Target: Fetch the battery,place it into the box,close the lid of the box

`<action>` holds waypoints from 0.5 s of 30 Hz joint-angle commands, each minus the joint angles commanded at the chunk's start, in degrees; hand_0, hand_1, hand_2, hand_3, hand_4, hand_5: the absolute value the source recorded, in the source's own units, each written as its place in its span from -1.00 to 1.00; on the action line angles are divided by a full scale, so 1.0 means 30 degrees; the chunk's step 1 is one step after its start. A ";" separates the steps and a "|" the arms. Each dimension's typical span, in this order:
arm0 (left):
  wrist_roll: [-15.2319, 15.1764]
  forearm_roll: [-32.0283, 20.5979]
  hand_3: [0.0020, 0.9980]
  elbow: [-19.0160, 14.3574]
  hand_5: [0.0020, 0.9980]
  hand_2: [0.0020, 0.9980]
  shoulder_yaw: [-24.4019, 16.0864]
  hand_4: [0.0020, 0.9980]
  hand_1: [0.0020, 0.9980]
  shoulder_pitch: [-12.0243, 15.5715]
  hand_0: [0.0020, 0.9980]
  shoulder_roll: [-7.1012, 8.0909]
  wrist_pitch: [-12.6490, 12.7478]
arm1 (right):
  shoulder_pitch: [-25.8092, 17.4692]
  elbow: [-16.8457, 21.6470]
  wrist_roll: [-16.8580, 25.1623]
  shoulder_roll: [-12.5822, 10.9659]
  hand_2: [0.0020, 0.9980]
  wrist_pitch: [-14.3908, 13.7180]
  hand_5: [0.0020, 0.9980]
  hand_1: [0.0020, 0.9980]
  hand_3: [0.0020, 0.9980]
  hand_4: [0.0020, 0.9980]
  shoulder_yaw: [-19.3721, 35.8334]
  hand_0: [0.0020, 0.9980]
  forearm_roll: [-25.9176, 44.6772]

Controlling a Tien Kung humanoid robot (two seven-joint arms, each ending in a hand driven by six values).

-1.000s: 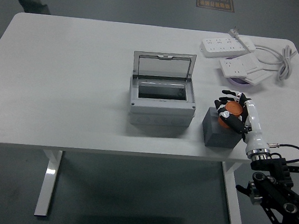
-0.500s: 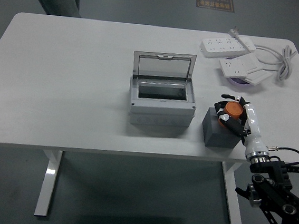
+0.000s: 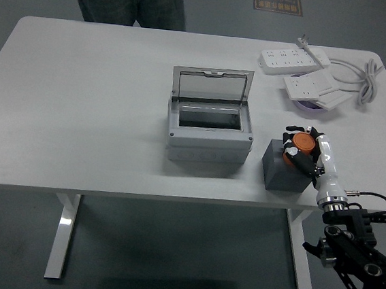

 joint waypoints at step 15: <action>-0.0049 0.0019 0.13 -0.0010 -1.00 0.19 -0.0010 0.09 0.32 0.0009 0.17 0.0050 0.0075 | 0.0134 0.0004 -0.0096 0.0019 -0.33 -0.0277 -1.00 -0.35 -0.35 -0.72 -0.0228 -0.30 0.0331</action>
